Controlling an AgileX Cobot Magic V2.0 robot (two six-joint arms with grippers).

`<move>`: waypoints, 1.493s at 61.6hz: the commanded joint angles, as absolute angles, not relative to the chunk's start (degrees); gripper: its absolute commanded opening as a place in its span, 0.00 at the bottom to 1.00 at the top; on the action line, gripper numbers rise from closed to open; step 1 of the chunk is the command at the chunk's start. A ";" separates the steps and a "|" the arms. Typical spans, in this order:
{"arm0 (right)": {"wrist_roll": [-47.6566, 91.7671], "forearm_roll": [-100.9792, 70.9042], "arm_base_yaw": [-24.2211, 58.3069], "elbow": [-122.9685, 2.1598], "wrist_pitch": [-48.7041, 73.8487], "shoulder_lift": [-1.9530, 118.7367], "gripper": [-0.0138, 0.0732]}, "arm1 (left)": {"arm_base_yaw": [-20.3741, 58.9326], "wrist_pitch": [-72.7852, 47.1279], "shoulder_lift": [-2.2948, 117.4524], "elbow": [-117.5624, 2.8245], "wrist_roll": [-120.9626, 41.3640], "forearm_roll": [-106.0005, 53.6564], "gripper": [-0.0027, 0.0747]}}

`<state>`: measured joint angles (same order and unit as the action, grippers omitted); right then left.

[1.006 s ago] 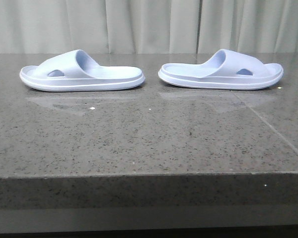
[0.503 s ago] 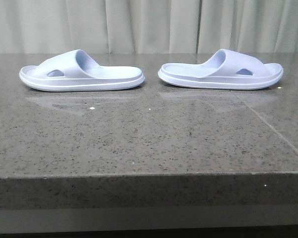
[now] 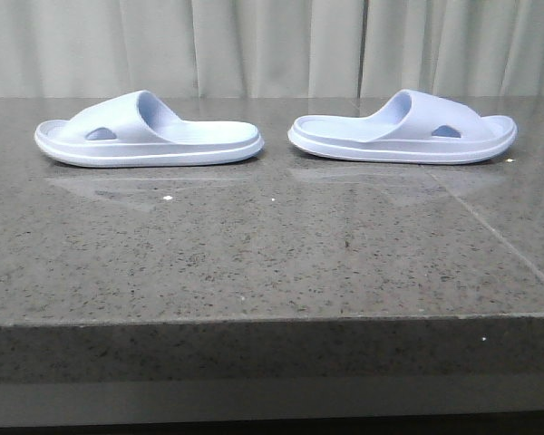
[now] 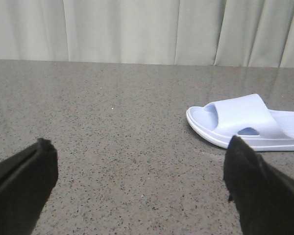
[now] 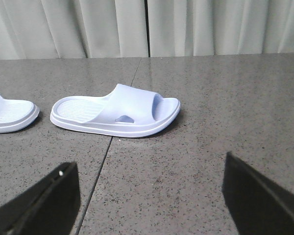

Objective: Insert blue slippers together front up

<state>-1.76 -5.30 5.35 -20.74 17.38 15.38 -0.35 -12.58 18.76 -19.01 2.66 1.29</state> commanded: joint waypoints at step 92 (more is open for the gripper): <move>-1.59 -4.59 5.22 -22.83 12.93 16.36 0.86 | -4.70 -28.23 90.36 -70.82 -9.23 -41.87 0.44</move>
<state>-1.76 -5.30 5.35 -20.74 17.28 15.38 -3.50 -27.52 90.64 -67.73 -2.29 -34.98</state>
